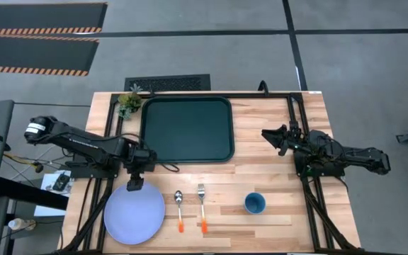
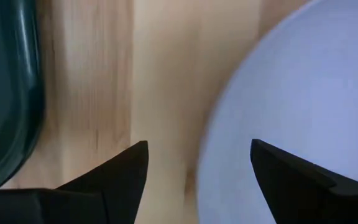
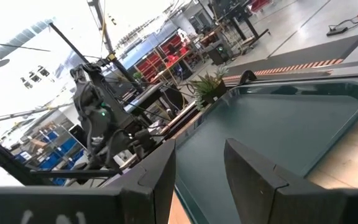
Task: Pick and place plate/cup/fork/spoon on tray
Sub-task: Put the light blue plate on the dark green tray
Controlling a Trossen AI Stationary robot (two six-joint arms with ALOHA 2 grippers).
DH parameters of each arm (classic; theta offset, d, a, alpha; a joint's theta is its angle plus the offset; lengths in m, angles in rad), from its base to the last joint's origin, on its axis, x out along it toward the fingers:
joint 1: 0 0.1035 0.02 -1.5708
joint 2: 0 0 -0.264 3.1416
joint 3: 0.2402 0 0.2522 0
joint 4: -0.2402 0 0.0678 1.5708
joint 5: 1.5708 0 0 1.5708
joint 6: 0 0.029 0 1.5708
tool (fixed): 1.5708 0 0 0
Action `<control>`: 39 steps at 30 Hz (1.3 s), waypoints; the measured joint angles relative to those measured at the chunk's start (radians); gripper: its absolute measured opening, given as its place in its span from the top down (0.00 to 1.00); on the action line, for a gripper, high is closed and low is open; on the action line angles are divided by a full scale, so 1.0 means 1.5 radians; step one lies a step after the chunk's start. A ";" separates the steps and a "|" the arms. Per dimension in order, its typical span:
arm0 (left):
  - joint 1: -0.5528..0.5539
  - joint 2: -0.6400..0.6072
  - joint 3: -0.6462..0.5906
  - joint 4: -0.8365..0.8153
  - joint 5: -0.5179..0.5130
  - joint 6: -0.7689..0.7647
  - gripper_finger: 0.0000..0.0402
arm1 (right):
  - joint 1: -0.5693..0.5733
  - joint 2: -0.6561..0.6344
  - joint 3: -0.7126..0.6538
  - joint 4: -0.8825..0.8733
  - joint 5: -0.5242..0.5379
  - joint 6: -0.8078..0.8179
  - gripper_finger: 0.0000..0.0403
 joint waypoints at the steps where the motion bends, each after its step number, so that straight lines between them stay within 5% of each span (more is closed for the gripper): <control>1: -0.005 0.000 -0.008 0.007 -0.011 -0.010 0.34 | 0.000 0.000 0.000 0.000 0.001 0.000 0.60; 5: -0.016 0.003 -0.023 0.014 -0.072 -0.069 0.36 | 0.000 0.000 0.000 0.000 0.009 0.000 0.60; 14: -0.047 0.002 -0.050 0.065 -0.057 -0.078 0.48 | 0.000 0.000 0.000 -0.001 0.011 0.000 0.60; 26: -0.050 0.002 -0.054 0.065 -0.019 -0.176 0.97 | 0.000 0.000 0.000 -0.001 0.013 -0.001 0.60; 39: -0.051 0.002 -0.027 0.097 0.060 -0.430 1.00 | 0.000 0.000 0.000 -0.001 0.019 -0.002 0.60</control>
